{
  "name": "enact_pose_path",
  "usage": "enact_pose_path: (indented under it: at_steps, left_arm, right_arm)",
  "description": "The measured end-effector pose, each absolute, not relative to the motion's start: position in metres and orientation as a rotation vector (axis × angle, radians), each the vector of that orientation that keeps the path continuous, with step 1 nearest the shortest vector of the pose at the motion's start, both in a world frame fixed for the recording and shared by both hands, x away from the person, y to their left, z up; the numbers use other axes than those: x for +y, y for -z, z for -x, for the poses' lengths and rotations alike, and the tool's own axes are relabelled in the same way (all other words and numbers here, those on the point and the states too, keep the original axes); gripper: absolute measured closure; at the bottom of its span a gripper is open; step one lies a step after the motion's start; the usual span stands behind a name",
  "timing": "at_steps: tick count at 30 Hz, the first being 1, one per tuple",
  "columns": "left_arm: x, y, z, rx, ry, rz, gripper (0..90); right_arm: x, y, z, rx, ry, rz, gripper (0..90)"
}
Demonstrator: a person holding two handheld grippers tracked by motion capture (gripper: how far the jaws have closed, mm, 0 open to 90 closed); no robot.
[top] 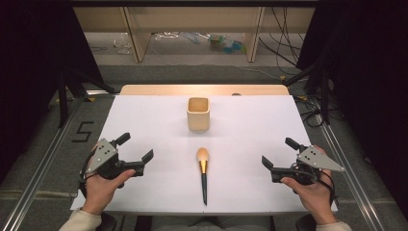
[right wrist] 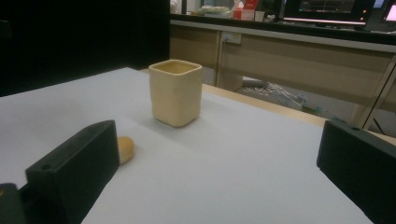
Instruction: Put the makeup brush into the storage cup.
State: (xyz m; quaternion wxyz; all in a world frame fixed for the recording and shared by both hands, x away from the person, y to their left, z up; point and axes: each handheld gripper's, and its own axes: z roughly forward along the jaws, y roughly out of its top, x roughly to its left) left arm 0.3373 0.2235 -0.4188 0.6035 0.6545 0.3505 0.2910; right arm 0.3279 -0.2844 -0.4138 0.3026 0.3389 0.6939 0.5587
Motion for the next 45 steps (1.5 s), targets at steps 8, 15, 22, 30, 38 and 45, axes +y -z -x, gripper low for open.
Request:
enact_pose_path:
  at_steps: [8,15,22,30,38,45]
  left_arm:
    - [0.216,0.416,-0.338,0.801,-0.675,-1.493,0.0]
    - [0.205,0.415,-0.341,0.776,-0.658,-1.493,0.0]
    - [0.192,0.414,-0.345,0.75,-0.637,-1.506,0.0]
    - [0.168,0.411,-0.355,0.706,-0.615,-1.519,0.0]
    - [0.148,0.41,-0.364,0.68,-0.595,-1.537,0.0]
    - [0.134,0.411,-0.372,0.667,-0.585,-1.554,0.0]
  right_arm:
    - [-0.284,0.413,-0.328,1.836,-1.483,-0.895,0.3]
    - [-0.283,0.414,-0.329,1.828,-1.489,-0.895,0.3]
    - [-0.283,0.414,-0.329,1.828,-1.485,-0.892,0.3]
    - [-0.282,0.414,-0.33,1.841,-1.507,-0.902,0.4]
    - [-0.282,0.414,-0.33,1.842,-1.494,-0.905,0.4]
    - [-0.282,0.414,-0.33,1.841,-1.496,-0.904,0.4]
